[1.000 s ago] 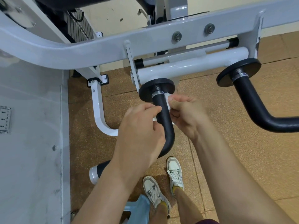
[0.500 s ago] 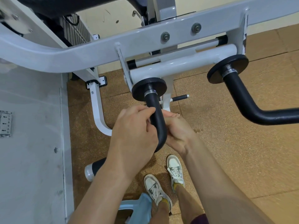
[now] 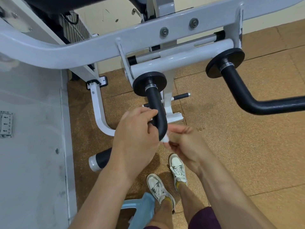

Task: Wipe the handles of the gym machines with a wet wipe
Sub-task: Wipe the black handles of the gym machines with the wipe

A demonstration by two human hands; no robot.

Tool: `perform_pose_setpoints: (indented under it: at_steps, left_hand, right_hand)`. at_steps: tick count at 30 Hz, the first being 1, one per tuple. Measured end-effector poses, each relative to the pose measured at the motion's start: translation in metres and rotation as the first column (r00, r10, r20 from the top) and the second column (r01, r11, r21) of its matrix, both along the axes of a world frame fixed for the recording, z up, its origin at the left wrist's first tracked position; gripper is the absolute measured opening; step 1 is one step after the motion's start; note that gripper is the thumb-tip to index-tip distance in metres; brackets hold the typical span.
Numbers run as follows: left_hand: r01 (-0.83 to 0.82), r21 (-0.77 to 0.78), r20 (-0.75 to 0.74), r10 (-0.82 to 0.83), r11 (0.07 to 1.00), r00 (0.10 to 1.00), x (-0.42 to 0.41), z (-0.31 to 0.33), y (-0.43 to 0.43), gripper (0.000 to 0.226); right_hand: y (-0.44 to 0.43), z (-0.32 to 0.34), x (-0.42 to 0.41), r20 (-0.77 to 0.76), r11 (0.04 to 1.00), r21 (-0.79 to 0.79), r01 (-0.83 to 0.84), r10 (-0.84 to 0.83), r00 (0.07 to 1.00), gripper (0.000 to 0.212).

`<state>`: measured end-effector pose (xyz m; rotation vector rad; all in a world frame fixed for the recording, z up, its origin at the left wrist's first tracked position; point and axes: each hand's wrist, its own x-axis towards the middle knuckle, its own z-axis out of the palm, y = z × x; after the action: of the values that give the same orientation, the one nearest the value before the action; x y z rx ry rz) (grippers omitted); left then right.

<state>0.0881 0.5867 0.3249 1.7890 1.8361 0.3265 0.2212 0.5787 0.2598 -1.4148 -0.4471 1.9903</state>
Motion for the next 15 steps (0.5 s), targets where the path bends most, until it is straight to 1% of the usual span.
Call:
perform_pose_setpoints:
  at_steps: [2, 4, 5, 6, 8, 9, 10, 11, 13, 14, 15]
  left_hand:
    - [-0.006, 0.003, -0.007, 0.006, 1.0, 1.0, 0.001, 0.0, -0.004, 0.039]
    - [-0.032, 0.023, 0.02, 0.031, 0.999, 0.999, 0.003, 0.003, -0.008, 0.034]
    - [-0.05, 0.038, 0.071, 0.048, 0.998, 0.996, 0.005, 0.005, -0.01, 0.029]
    - [-0.064, 0.034, 0.159, 0.058, 0.997, 0.986, 0.008, 0.009, -0.013, 0.024]
    - [-0.079, -0.06, 0.375, 0.095, 0.995, 0.922, 0.014, 0.025, -0.019, 0.021]
    - [-0.091, -0.124, 0.443, 0.138, 0.988, 0.886, 0.019, 0.036, -0.02, 0.022]
    - [-0.113, -0.168, 0.48, 0.181, 0.979, 0.859, 0.023, 0.046, -0.021, 0.019]
    - [-0.151, -0.179, 0.5, 0.222, 0.972, 0.837, 0.027, 0.055, -0.022, 0.016]
    - [-0.267, -0.19, 0.557, 0.328, 0.945, 0.763, 0.035, 0.074, -0.022, 0.011]
    - [-0.321, -0.197, 0.583, 0.374, 0.927, 0.721, 0.037, 0.085, -0.024, 0.011]
    - [-0.357, -0.194, 0.608, 0.397, 0.914, 0.687, 0.037, 0.096, -0.026, 0.011]
  right_hand:
    - [-0.015, 0.008, 0.008, -0.05, 1.0, -0.031, 0.0, -0.002, 0.999, 0.024]
    - [-0.024, 0.022, 0.016, -0.146, 0.995, -0.057, 0.077, -0.085, 0.986, 0.021]
    - [-0.025, 0.03, 0.019, -0.178, 0.992, -0.06, 0.116, -0.124, 0.976, 0.021]
    - [-0.026, 0.04, 0.023, -0.194, 0.988, -0.053, 0.143, -0.151, 0.969, 0.023]
    - [-0.024, 0.062, 0.027, -0.204, 0.983, -0.013, 0.185, -0.184, 0.962, 0.024]
    - [-0.022, 0.073, 0.029, -0.198, 0.98, 0.017, 0.2, -0.192, 0.961, 0.023]
    - [-0.021, 0.086, 0.03, -0.172, 0.978, 0.051, 0.204, -0.193, 0.966, 0.022]
    - [-0.021, 0.098, 0.031, -0.105, 0.975, 0.106, 0.195, -0.184, 0.977, 0.02]
    - [-0.022, 0.121, 0.039, 0.129, 0.947, 0.289, 0.139, -0.182, 0.975, 0.015]
    - [-0.021, 0.133, 0.045, 0.228, 0.922, 0.371, 0.113, -0.209, 0.951, 0.013]
    - [-0.019, 0.145, 0.052, 0.289, 0.896, 0.432, 0.1, -0.243, 0.926, 0.011]
